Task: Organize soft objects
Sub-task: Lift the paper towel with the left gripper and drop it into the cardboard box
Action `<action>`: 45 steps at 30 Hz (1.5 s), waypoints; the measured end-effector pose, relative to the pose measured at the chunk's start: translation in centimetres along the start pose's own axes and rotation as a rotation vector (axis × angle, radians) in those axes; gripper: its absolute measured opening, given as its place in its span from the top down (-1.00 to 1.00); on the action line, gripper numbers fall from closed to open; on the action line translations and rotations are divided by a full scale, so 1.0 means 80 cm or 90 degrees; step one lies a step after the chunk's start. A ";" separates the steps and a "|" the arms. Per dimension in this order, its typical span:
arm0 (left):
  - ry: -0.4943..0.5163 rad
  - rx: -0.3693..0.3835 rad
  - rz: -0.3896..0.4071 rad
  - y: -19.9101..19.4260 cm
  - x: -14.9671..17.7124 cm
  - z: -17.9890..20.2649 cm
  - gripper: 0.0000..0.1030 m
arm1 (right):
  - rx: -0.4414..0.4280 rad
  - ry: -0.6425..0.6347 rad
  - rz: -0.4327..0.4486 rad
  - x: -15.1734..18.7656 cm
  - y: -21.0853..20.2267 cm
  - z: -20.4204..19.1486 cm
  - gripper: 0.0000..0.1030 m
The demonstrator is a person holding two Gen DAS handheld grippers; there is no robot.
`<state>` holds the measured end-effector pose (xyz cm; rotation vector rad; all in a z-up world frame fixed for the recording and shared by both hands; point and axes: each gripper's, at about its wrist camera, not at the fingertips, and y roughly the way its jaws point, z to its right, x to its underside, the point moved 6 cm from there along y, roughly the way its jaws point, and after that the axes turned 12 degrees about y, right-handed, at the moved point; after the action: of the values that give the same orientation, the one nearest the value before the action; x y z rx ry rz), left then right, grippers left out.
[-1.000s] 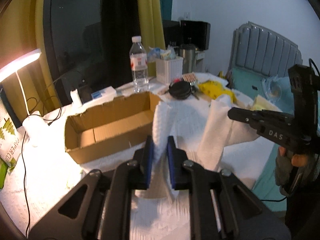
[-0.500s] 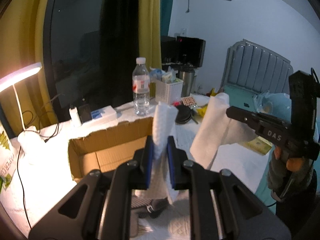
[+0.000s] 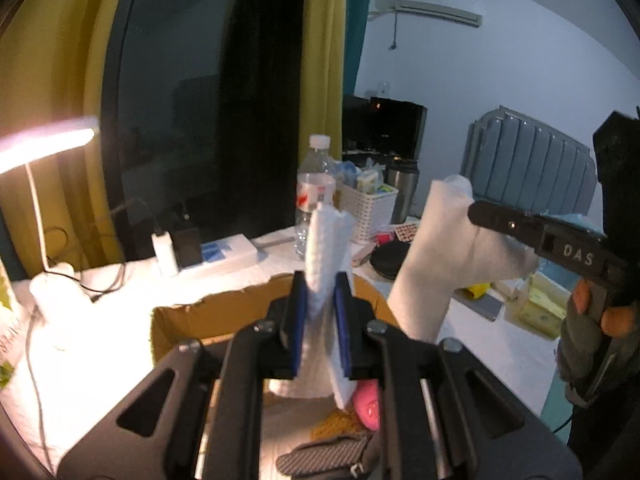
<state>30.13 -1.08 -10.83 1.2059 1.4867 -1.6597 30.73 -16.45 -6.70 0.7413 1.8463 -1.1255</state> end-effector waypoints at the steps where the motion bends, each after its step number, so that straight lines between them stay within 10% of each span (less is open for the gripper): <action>1: -0.002 0.002 -0.003 0.008 0.002 -0.002 0.73 | 0.000 -0.001 -0.002 -0.001 0.004 0.000 0.92; 35: -0.051 0.057 -0.239 0.174 0.088 0.016 0.58 | -0.027 0.038 -0.211 0.106 0.182 0.023 0.92; 40: -0.047 0.065 -0.270 0.183 0.093 0.021 0.54 | -0.034 0.036 -0.180 0.089 0.164 0.023 0.23; 45: -0.048 0.084 -0.301 0.193 0.099 0.028 0.45 | -0.021 0.037 -0.141 0.070 0.141 0.033 0.20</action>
<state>40.04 -5.19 -24.70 0.8845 1.7305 -2.1127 38.02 -13.65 -16.96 0.5657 2.0290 -1.2209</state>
